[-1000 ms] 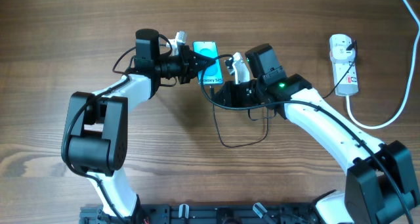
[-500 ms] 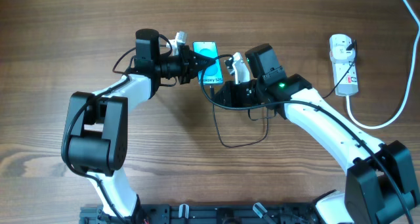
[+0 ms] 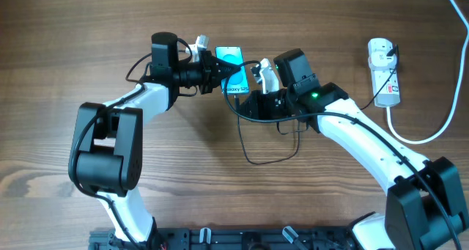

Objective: Plug charger to phone and switch on socket

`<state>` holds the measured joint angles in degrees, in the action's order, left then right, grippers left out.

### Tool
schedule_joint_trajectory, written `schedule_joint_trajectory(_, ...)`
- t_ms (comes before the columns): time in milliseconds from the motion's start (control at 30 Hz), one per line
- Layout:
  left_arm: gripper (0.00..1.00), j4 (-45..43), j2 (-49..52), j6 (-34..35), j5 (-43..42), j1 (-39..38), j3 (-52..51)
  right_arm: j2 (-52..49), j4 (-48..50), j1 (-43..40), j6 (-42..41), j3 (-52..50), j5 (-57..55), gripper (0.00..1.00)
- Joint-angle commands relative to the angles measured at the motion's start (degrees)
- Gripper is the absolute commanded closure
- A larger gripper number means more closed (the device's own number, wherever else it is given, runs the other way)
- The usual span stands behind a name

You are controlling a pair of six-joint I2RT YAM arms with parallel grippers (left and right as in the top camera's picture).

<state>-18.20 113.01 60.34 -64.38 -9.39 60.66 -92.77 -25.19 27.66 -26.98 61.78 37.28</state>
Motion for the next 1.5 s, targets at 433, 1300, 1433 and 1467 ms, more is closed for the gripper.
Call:
schedule_joint_trajectory(433, 0.96, -0.35, 0.15, 0.33, -0.48, -0.15, 1.11, -0.68, 1.29, 0.28, -1.11, 1.33, 0.11, 0.95)
schedule_joint_trajectory(1300, 0.96, -0.35, 0.15, 0.61, -0.50, -0.15, 1.11, -0.68, -0.13, 0.28, -1.05, 1.33, 0.46, 0.95)
schedule_joint_trajectory(1433, 0.96, -0.35, 0.15, 1.64, -0.52, -0.15, 1.11, -0.68, -0.11, 0.28, -1.07, 1.33, 0.44, 0.96)
schedule_joint_trajectory(1467, 0.96, -0.37, 0.15, 1.64, -0.52, -0.15, 1.11, -0.68, -0.11, 0.28, -1.05, 1.33, 0.44, 0.95)
